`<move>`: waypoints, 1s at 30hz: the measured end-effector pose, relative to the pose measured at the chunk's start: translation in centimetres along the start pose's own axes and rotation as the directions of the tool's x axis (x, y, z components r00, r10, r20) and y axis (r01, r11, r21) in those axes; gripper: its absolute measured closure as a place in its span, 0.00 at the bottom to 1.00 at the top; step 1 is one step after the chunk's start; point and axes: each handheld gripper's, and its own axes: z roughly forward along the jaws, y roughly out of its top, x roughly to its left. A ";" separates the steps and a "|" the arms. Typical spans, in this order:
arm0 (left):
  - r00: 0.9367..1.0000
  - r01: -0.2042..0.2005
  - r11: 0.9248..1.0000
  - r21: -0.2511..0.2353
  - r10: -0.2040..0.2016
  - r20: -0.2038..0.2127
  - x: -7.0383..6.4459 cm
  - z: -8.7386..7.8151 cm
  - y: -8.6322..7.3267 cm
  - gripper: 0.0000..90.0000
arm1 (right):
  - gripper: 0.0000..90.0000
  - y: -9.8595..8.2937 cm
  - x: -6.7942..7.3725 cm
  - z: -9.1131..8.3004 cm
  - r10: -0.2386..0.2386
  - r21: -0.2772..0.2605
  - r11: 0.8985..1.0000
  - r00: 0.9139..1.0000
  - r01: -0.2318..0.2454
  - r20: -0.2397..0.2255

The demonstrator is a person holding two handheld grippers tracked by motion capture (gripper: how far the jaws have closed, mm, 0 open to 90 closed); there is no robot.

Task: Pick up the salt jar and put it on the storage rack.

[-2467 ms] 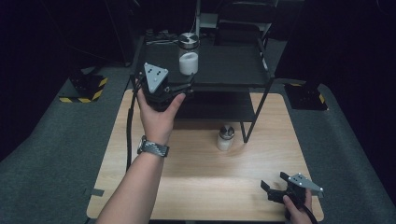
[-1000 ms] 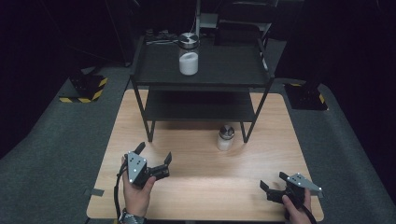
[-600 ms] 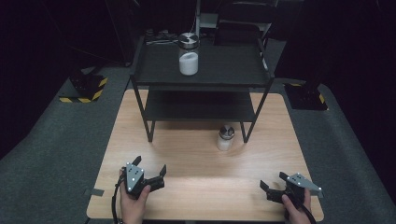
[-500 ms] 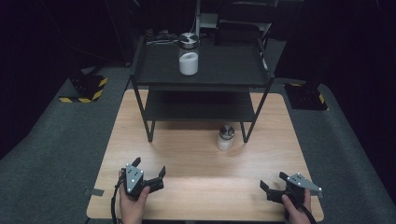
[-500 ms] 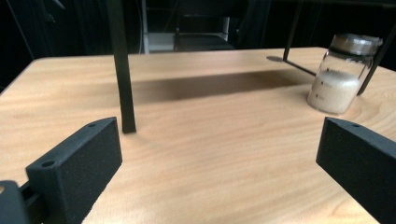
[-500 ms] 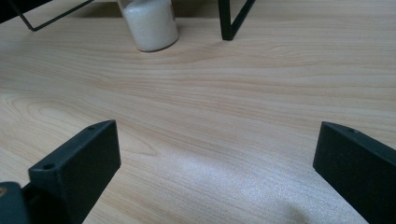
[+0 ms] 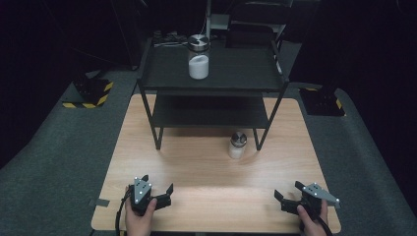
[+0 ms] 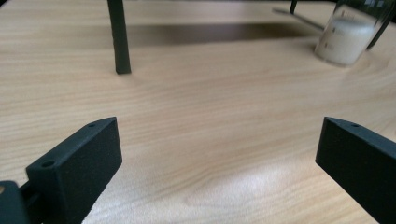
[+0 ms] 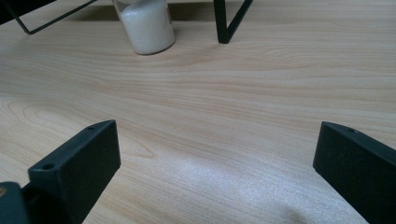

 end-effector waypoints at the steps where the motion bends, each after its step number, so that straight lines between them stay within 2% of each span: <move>1: 1.000 -0.006 1.000 0.017 0.005 0.010 0.1 0.1 0.3 0.01 | 0.00 0.0 -0.1 0.0 0.006 -0.002 1.000 1.000 -0.006 0.000; 5: 1.000 -0.009 1.000 0.023 0.009 0.006 0.1 0.1 0.3 0.01 | 0.00 -0.1 0.0 0.0 0.009 -0.003 1.000 1.000 -0.009 0.006; 10: 1.000 -0.005 0.999 0.054 0.004 0.012 0.3 0.4 0.9 0.01 | 0.00 -0.1 0.1 -0.1 -0.010 -0.001 1.000 1.000 0.010 -0.002; 19: 1.000 -0.012 0.999 0.052 0.010 0.028 0.5 0.5 0.9 0.01 | 0.00 0.0 0.2 -0.1 -0.009 0.006 1.000 1.000 0.009 0.002; 25: 0.999 -0.045 0.997 0.055 0.044 0.028 0.2 0.5 1.0 0.01 | 0.00 0.0 0.5 -0.1 -0.028 0.003 1.000 1.000 0.028 0.010; 30: 0.999 -0.035 0.998 0.053 0.033 0.031 0.3 0.5 0.9 0.01 | 0.00 -0.1 0.5 -0.1 -0.025 -0.001 1.000 1.000 0.025 0.008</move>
